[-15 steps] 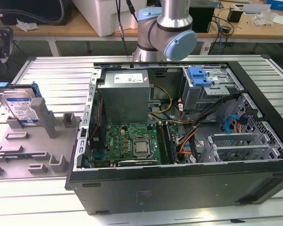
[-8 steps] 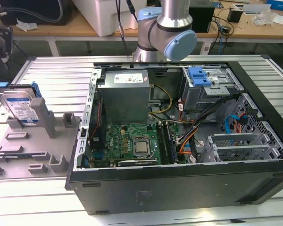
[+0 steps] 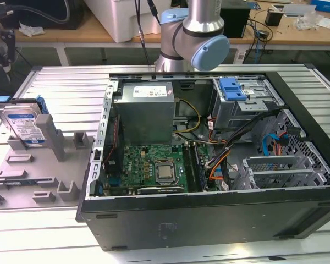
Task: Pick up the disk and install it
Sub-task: 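Pick up the disk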
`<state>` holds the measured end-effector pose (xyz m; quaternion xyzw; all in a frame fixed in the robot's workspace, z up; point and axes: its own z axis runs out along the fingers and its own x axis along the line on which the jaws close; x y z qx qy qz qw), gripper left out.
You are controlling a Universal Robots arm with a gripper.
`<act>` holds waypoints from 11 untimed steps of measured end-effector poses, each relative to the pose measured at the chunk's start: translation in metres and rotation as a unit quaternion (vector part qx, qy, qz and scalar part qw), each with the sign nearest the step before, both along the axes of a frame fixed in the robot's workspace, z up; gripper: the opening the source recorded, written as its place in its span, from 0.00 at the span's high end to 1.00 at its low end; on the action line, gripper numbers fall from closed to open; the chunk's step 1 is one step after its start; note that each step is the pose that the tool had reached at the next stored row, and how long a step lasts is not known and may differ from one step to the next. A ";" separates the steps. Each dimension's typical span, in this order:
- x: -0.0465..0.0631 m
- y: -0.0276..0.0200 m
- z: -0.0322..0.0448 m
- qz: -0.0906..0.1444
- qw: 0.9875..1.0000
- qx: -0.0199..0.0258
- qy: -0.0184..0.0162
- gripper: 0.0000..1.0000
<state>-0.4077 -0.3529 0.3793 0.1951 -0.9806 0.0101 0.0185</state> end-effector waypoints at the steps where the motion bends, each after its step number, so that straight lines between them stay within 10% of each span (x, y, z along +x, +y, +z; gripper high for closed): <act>1: 0.000 0.0000 0.0000 0.009 1.000 0.000 0.000 0.52; 5: 0.000 0.0000 0.0000 0.059 0.998 0.000 -0.001 0.52; 11: 0.000 0.0000 0.0000 0.124 0.992 0.000 -0.001 0.52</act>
